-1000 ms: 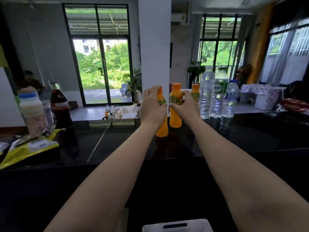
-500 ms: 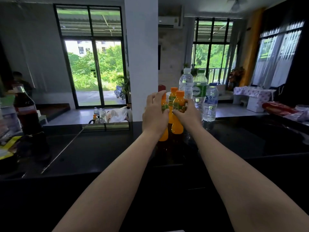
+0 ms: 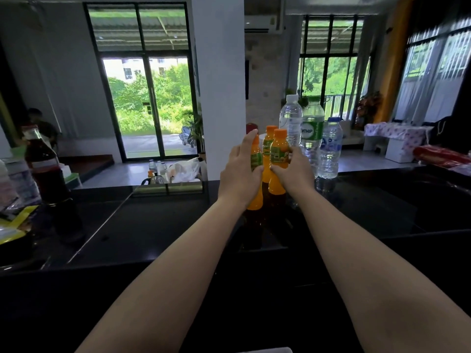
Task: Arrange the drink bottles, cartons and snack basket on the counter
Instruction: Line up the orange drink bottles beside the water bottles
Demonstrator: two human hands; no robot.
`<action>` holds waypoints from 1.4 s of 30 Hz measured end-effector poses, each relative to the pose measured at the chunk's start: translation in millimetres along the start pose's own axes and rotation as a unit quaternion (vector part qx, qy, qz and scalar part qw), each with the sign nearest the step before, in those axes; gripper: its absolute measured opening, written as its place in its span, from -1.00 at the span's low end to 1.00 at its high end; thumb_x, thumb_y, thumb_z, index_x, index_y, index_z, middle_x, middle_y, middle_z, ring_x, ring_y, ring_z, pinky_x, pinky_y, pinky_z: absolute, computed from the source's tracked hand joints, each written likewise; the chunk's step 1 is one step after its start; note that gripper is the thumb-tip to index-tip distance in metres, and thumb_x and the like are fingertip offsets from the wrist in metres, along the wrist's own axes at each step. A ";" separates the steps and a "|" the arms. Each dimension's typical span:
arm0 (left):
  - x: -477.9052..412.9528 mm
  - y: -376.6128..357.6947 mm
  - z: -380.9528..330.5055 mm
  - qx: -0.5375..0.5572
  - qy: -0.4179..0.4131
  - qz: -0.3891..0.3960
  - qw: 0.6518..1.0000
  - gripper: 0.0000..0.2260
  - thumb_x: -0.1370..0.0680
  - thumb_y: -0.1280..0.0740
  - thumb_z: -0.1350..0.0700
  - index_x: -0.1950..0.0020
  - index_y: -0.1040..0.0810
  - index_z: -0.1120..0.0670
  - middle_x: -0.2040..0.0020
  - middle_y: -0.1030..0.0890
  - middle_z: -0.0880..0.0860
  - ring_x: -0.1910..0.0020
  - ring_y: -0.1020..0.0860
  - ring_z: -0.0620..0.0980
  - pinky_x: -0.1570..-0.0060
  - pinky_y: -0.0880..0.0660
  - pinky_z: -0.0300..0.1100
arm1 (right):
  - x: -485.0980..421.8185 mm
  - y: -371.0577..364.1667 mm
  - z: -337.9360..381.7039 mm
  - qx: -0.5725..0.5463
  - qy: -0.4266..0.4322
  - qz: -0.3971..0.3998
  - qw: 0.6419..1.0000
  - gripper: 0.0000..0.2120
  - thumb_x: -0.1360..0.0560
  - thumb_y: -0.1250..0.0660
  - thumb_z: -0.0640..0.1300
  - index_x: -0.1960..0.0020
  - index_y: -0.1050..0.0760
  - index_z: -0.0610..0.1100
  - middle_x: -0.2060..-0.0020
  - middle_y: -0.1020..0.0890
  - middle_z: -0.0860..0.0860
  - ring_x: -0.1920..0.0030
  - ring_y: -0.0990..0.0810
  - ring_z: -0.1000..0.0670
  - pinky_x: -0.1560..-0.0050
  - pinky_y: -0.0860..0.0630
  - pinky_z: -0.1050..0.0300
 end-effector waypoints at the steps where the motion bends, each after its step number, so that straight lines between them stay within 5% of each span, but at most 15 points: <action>1: -0.3 -0.4 0.6 0.001 -0.001 -0.001 1.000 -0.35 -0.53 -0.36 0.16 -0.49 -0.10 -0.19 -0.28 -0.43 0.07 -0.09 -0.51 0.04 -0.02 -0.50 -0.03 | -1.4 -0.1 -1.0 0.004 -0.004 -0.001 1.000 -0.46 -0.45 -0.45 -0.03 -0.35 -0.32 -0.04 -0.18 -0.52 -0.07 -0.13 -0.56 -0.11 -0.11 -0.55 -0.13; 18: -8.8 -7.3 7.7 0.001 -0.001 -0.002 1.000 -0.35 -0.54 -0.36 0.15 -0.50 -0.11 -0.18 -0.25 -0.44 0.06 0.04 -0.43 -0.09 0.07 -0.44 -0.15 | -12.9 -9.0 -1.1 0.053 -0.006 -0.030 0.998 -0.42 -0.44 -0.45 0.03 -0.36 -0.29 -0.07 -0.21 -0.48 -0.13 -0.18 -0.52 -0.19 -0.10 -0.47 -0.09; 28: -8.3 -5.2 7.3 0.012 -0.003 -0.004 1.000 -0.35 -0.53 -0.37 0.13 -0.49 -0.11 -0.21 -0.22 -0.44 0.04 0.06 -0.43 -0.09 -0.01 -0.57 0.00 | -16.1 -19.6 -0.4 0.071 0.014 -0.030 0.997 -0.36 -0.45 -0.47 0.00 -0.39 -0.23 -0.11 -0.26 -0.43 -0.16 -0.20 -0.51 -0.21 -0.09 -0.47 -0.06; 32: -6.8 -6.5 7.7 0.021 -0.009 -0.005 1.000 -0.32 -0.54 -0.37 0.05 -0.52 -0.06 -0.23 -0.28 -0.43 0.05 -0.02 -0.40 -0.14 -0.04 -0.47 -0.09 | -14.9 -19.6 -2.8 0.068 0.002 -0.029 0.997 -0.32 -0.45 -0.46 0.00 -0.43 -0.19 -0.12 -0.29 -0.41 -0.17 -0.21 -0.51 -0.21 -0.08 -0.49 -0.07; 35: -5.6 -6.3 17.9 0.039 0.027 -0.024 0.999 -0.32 -0.55 -0.34 0.02 -0.54 -0.02 -0.20 -0.35 -0.42 0.04 -0.14 -0.40 -0.12 -0.03 -0.35 -0.15 | -10.7 -15.2 -6.8 0.058 -0.001 -0.025 0.998 -0.27 -0.45 -0.46 -0.02 -0.48 -0.16 -0.12 -0.35 -0.37 -0.16 -0.25 -0.48 -0.20 -0.10 -0.48 -0.04; 42: -14.7 -17.5 17.5 0.061 0.085 -0.032 0.994 -0.38 -0.53 -0.38 0.07 -0.48 -0.15 -0.20 -0.23 -0.51 0.05 -0.10 -0.47 0.00 0.06 -0.34 -0.13 | 3.2 6.0 -13.5 -0.026 0.038 0.006 0.999 -0.40 -0.45 -0.39 0.08 -0.38 -0.27 -0.09 -0.28 -0.44 -0.07 -0.17 -0.52 -0.06 -0.11 -0.54 -0.11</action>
Point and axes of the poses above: each hand's wrist, its own x-axis away from the middle knuckle, its own y-axis out of the back of the hand, z = x × y, the point moved 9 cm from there along -x, towards the middle knuckle
